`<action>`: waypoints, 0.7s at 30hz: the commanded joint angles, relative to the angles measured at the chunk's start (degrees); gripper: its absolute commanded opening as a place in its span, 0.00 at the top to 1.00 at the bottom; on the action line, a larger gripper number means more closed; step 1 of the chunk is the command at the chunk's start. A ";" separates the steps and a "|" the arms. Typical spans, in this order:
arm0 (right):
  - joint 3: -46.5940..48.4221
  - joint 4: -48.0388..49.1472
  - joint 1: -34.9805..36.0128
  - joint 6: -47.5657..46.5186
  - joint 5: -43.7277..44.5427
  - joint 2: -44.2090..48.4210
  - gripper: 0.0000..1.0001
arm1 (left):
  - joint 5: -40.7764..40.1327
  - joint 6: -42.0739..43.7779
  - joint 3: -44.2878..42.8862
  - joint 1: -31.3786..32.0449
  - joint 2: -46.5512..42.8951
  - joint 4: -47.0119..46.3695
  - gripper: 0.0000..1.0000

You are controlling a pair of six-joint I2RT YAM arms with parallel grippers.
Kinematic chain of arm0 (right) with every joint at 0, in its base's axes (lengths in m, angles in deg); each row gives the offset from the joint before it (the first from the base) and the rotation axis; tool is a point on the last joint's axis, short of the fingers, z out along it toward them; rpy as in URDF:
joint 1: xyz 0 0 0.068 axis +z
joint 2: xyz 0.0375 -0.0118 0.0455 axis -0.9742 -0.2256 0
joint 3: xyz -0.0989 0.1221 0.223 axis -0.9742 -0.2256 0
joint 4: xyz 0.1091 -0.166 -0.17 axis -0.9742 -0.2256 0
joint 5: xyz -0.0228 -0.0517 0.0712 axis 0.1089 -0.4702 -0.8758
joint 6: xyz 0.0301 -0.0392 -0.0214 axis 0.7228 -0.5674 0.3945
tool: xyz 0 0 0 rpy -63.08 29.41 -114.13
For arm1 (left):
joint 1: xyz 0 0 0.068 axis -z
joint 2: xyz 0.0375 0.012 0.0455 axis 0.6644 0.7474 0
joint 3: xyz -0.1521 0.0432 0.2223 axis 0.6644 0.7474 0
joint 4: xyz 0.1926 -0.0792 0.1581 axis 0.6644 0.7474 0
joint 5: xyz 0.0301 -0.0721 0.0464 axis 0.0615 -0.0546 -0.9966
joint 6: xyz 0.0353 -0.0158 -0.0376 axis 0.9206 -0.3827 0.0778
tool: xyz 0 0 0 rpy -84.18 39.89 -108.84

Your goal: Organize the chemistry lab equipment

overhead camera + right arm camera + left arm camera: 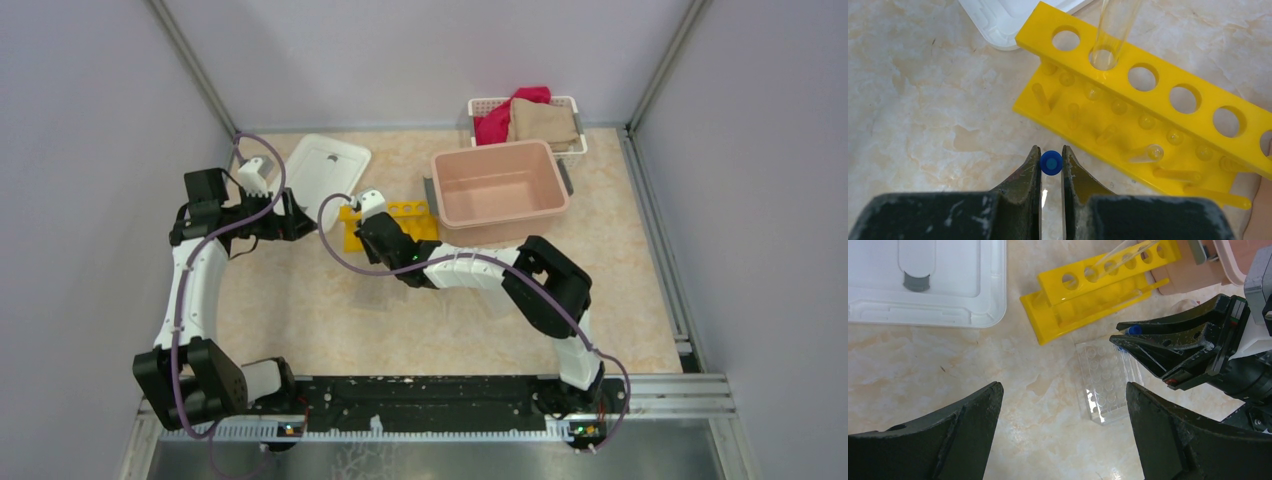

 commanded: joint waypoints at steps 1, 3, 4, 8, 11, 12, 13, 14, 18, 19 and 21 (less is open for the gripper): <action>1.10 2.63 0.71 -1.34 1.45 1.96 1.00 | 0.72 0.20 -0.16 -0.50 0.47 0.06 0.01; 1.07 3.05 0.89 -1.85 1.70 2.57 1.00 | 0.72 -0.06 -0.16 -0.53 0.61 0.07 0.01; 1.06 3.18 0.86 -1.98 1.71 2.73 1.00 | 0.84 -0.09 -0.20 -0.54 0.62 0.17 0.01; 0.98 3.13 0.94 -2.49 1.54 3.33 1.00 | 0.83 0.03 -0.16 -0.59 0.75 0.68 0.01; 0.50 3.38 1.16 -2.62 1.56 3.68 1.00 | 0.55 0.08 0.00 -0.65 0.70 0.89 0.01; 0.34 3.52 1.20 -2.62 1.47 3.91 1.00 | 0.59 0.08 0.02 -0.67 0.69 0.97 0.01; 0.17 3.55 1.27 -2.55 1.36 4.05 1.00 | 0.63 0.04 0.02 -0.65 0.62 0.92 0.01; 0.06 3.57 1.36 -2.46 1.30 4.33 1.00 | 0.68 0.08 0.04 -0.59 0.63 0.92 0.01; -0.50 3.73 1.73 -2.38 1.15 4.73 1.00 | 0.72 0.08 -0.06 -0.75 0.58 0.98 0.01; -0.63 3.71 1.81 -2.30 1.18 4.81 1.00 | 0.72 0.08 -0.07 -0.75 0.54 0.97 0.01; -1.05 3.70 1.75 -2.15 1.02 4.90 1.00 | 0.72 0.01 0.01 -0.71 0.56 0.99 0.01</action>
